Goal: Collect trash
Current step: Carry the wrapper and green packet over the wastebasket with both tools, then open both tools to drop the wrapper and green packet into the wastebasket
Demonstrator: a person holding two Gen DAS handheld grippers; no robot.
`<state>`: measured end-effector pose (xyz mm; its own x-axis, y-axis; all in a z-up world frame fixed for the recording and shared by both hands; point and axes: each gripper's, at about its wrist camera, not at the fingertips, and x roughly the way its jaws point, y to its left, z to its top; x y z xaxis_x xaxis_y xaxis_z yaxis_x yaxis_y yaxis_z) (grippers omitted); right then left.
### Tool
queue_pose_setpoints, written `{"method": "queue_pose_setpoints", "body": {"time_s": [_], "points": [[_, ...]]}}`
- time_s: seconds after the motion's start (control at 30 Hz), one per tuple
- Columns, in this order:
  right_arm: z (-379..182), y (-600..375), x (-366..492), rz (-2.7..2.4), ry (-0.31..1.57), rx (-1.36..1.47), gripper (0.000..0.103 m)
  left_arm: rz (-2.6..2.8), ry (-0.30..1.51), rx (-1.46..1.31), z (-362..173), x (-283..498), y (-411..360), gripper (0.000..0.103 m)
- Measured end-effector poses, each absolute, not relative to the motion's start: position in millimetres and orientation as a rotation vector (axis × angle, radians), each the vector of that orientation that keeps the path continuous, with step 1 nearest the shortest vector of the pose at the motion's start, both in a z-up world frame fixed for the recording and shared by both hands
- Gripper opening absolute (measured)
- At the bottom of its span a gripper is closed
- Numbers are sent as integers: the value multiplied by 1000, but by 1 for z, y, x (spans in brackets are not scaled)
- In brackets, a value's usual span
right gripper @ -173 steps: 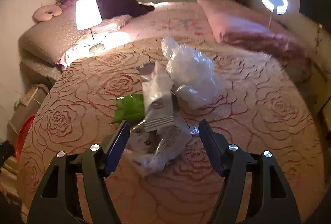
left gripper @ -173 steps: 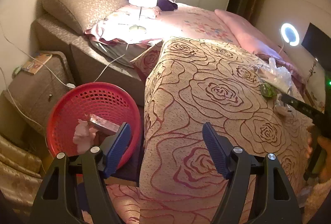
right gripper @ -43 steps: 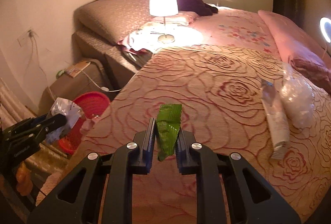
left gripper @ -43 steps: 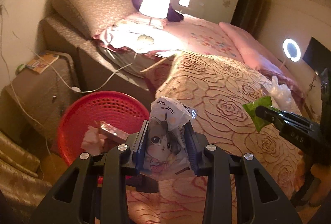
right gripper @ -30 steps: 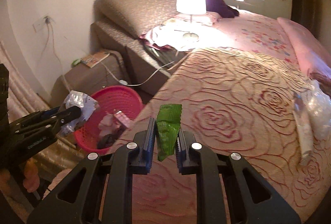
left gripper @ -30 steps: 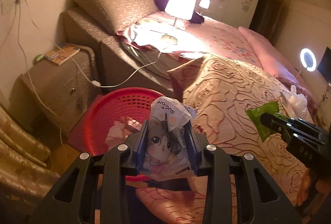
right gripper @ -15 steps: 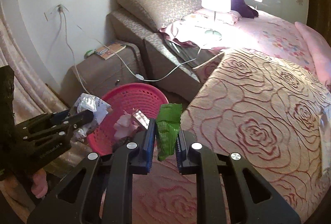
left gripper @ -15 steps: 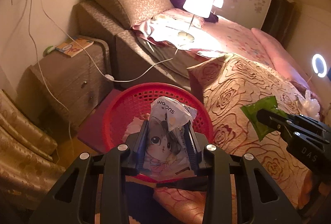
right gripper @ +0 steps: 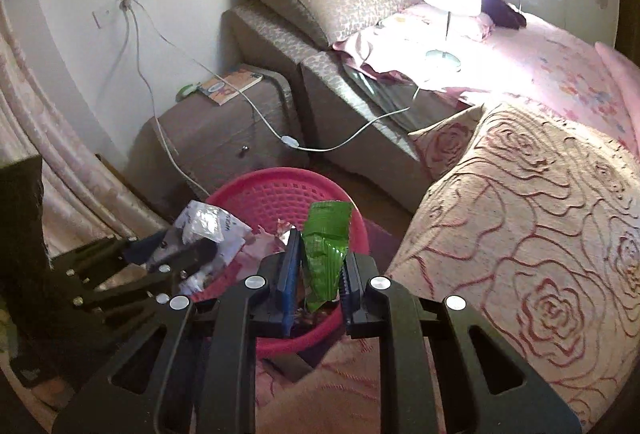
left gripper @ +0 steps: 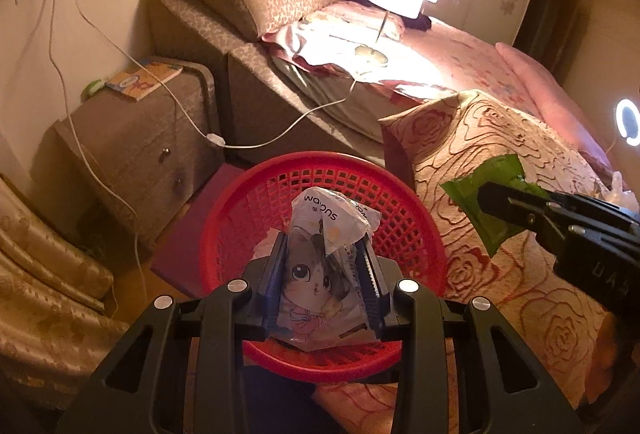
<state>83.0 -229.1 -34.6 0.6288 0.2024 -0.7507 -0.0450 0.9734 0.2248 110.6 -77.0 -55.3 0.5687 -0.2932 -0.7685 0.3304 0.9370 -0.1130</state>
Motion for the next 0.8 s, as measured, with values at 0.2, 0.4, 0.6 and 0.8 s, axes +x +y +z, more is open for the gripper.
{"method": "queue_pose_setpoints", "body": {"time_s": [0.2,0.4,0.6,0.8], "points": [[-46,-223,101,154,924,211,17,-356,935,25,-67,126,-72,33],[-62,-217,115,157,977,231,17,-353,952,25,-74,132,-70,33],[-70,-213,123,166,1004,244,19,-354,969,13,-77,136,-68,39],[-72,-215,125,160,1012,255,34,-352,953,-8,-74,137,-65,60]]}}
